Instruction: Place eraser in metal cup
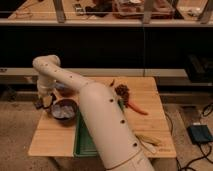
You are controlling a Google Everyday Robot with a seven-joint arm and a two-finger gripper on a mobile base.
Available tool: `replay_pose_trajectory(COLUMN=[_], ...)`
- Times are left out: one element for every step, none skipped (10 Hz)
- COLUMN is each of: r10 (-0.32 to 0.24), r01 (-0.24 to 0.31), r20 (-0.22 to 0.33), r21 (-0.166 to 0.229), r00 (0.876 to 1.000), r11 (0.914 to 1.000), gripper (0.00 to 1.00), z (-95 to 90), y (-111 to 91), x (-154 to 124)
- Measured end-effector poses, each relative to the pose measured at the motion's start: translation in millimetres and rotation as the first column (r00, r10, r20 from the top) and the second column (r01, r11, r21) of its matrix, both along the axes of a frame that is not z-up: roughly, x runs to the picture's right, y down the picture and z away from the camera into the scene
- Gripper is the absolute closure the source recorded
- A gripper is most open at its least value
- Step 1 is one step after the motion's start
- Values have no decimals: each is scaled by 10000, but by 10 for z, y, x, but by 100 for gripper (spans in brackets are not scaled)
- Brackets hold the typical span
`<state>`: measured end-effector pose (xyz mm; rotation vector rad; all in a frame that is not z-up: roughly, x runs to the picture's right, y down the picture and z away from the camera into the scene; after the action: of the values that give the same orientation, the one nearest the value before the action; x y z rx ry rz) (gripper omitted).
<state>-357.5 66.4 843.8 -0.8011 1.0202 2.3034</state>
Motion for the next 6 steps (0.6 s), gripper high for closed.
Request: replay_pose_trajectory(r10=[-85,-130,-168,-202,-221,-173], r01=[84,130,167,201,220,169], r20=[-6,-12,-27,-53,-61,-134], r21=[-46,-86,-128,-188,-224,-291], r00=[10000,9999,9999,9998,9997,9998], r11=[10000,9999,9998,9996,9995,9994], gripper=[62,54,44,32,25,20], z=[7,15,32,55,68,77], y=[8,18,35,66,90,111], x=[-13,-20,-30,-43,-52,-50])
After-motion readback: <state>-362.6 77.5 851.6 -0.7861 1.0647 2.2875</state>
